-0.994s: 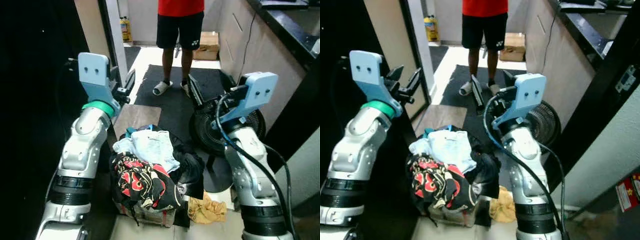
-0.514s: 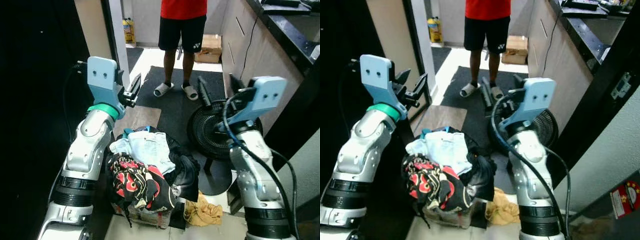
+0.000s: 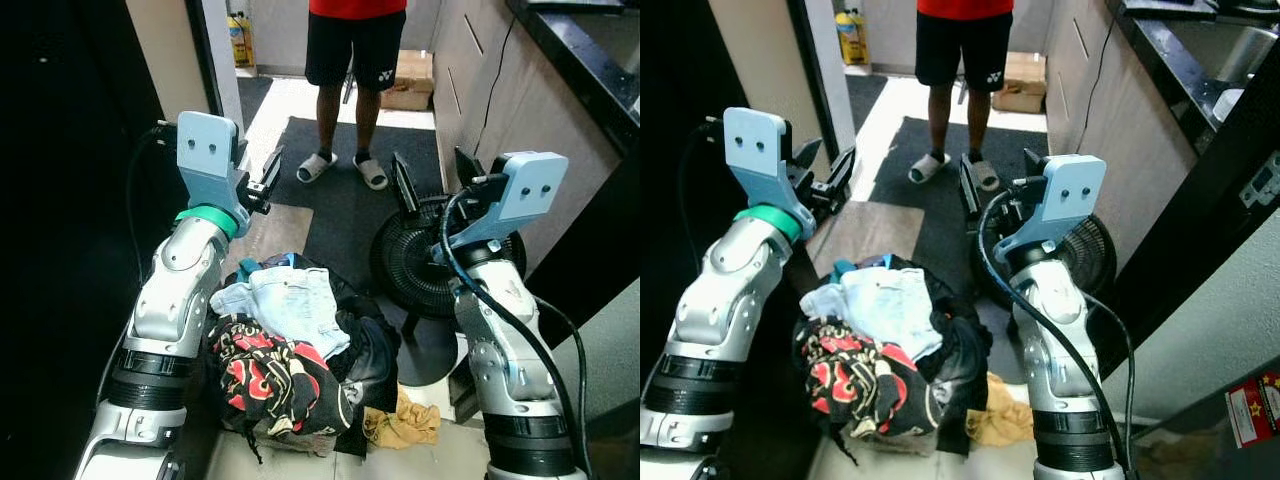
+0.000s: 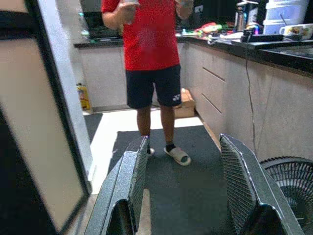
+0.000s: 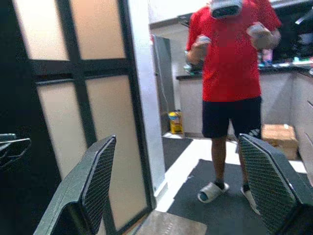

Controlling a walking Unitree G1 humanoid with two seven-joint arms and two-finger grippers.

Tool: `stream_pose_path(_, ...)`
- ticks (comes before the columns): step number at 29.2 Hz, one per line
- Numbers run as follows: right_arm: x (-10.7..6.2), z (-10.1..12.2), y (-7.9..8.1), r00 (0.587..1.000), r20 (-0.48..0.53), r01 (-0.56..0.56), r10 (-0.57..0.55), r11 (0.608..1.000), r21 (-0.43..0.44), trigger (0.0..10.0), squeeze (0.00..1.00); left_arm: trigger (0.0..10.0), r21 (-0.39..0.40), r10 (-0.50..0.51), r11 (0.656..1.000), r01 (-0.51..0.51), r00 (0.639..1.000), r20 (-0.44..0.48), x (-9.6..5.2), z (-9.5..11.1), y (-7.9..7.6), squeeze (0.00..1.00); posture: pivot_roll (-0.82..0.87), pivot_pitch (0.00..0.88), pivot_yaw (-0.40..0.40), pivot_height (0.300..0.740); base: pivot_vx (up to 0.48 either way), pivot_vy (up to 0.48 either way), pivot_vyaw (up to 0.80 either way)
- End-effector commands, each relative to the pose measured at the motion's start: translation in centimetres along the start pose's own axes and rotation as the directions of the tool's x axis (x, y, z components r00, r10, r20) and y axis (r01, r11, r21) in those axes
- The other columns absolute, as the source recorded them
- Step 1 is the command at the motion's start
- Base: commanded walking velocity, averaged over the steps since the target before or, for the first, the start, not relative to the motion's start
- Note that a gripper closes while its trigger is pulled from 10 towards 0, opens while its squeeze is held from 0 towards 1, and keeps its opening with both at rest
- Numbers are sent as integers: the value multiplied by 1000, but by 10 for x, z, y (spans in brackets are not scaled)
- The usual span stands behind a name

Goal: Clothes washing

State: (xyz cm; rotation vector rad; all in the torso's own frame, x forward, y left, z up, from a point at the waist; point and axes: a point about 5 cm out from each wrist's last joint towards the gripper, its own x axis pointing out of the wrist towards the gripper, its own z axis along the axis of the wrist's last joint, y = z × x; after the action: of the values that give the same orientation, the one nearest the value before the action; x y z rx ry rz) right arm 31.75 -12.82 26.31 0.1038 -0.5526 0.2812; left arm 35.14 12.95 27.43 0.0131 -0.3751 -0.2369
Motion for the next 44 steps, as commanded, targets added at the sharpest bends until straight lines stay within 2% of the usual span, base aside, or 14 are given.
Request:
stream_pose_path(1, -5, -11, 3, 999, -37, -15, 14, 1000, -16, 10000, 0, 10000, 14, -1, 1000, 2, 999, -54, -5, -17, 0, 0, -12, 48, 68, 740, 0, 0, 0)
stream_pose_path(4, -11, -23, 4, 997, -78, -15, 13, 1000, -23, 10000, 0, 10000, 25, 12, 1000, -9, 993, -119, -12, -37, 1, 0, -11, 54, 64, 740, 0, 0, 0)
stream_pose_path(12, -15, -30, 3, 994, -105, -11, 9, 1000, -19, 10000, 0, 10000, 27, 5, 1000, 0, 983, -186, -22, -57, 0, 0, -8, 62, 60, 740, 0, 0, 0)
stream_pose_path(15, -19, -45, 1, 987, -161, -9, 5, 1000, -28, 10000, 0, 10000, 51, -12, 998, 28, 959, -282, -40, -88, -7, 0, 11, 102, 44, 740, 0, 0, 0)
stream_pose_path(18, -20, -51, 0, 983, -182, -8, 2, 999, -32, 10000, 0, 10000, 56, -14, 998, 33, 951, -309, -45, -97, -10, 0, 11, 102, 44, 740, 0, 0, 0)
stream_pose_path(20, -22, -66, -2, 971, -241, 0, -12, 999, -48, 10000, 0, 10000, 82, -4, 996, 36, 933, -359, -57, -117, -14, 0, 25, 165, 30, 740, 0, 0, 0)
stream_pose_path(24, -22, -72, -3, 965, -263, 1, -14, 999, -51, 10000, 0, 10000, 119, -2, 992, 50, 925, -379, -62, -126, -16, 0, 27, 176, 26, 740, 0, 0, 0)
stream_pose_path(27, -26, -87, 1, 946, -325, -20, 10, 999, -27, 10000, 0, 10000, 211, -3, 971, 109, 893, -449, -75, -149, -16, 0, 36, 235, 16, 740, 0, 0, 0)
stream_pose_path(34, -40, -110, 16, 899, -420, -148, 126, 989, -18, 10000, 0, 10000, 167, 101, 986, -23, 874, -476, -79, -151, 9, 0, 38, 248, 9, 740, 0, 0, 0)
stream_pose_path(38, -65, -147, 20, 816, -555, -232, 164, 971, -54, 10000, 0, 10000, 145, 157, 984, -106, 900, -406, -69, -132, 24, 0, 76, 247, -10, 740, 0, 0, 0)
stream_pose_path(40, -66, -150, 26, 805, -564, -255, 183, 965, -52, 10000, 0, 10000, 142, 161, 983, -115, 910, -382, -67, -125, 26, 0, 80, 246, -13, 740, 0, 0, 0)
stream_pose_path(41, -65, -155, 37, 790, -572, -301, 221, 952, -48, 10000, 0, 10000, 135, 166, 983, -126, 924, -344, -63, -115, 28, 0, 88, 243, -19, 740, 0, 0, 0)
stream_pose_path(42, -65, -155, 37, 790, -572, -301, 221, 952, -48, 10000, 0, 10000, 135, 166, 983, -126, 924, -344, -63, -115, 28, 0, 88, 243, -19, 740, 0, 0, 0)
stream_pose_path(44, -64, -159, 50, 770, -580, -356, 266, 933, -45, 10000, 0, 10000, 129, 168, 983, -133, 935, -312, -60, -108, 27, 0, 90, 243, -21, 740, 0, 0, 0)
